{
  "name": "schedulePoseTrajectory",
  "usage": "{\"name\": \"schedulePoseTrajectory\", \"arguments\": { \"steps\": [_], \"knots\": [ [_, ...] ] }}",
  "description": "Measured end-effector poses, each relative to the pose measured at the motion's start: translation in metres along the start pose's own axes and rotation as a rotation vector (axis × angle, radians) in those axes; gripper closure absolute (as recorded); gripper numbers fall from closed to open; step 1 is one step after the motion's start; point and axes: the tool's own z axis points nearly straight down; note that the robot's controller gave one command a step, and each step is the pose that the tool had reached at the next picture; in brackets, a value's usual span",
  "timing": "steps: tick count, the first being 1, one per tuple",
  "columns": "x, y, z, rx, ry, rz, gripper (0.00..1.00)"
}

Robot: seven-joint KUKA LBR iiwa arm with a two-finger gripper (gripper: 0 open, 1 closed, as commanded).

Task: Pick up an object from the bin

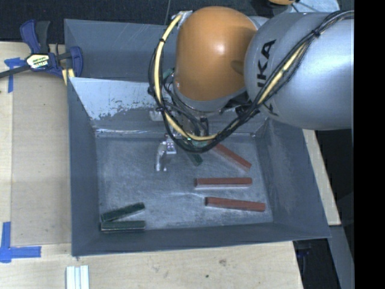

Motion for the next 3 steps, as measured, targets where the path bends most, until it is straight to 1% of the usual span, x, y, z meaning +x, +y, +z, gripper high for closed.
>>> {"name": "schedulePoseTrajectory", "arguments": {
  "steps": [1, 2, 3],
  "knots": [
    [-0.002, -0.001, -0.004, -0.002, -0.008, 0.002, 0.0],
    [0.027, 0.008, 0.046, -0.002, -0.013, -0.052, 0.0],
    [0.06, 0.01, 0.097, -0.002, -0.009, -0.006, 0.0]
  ]
}}
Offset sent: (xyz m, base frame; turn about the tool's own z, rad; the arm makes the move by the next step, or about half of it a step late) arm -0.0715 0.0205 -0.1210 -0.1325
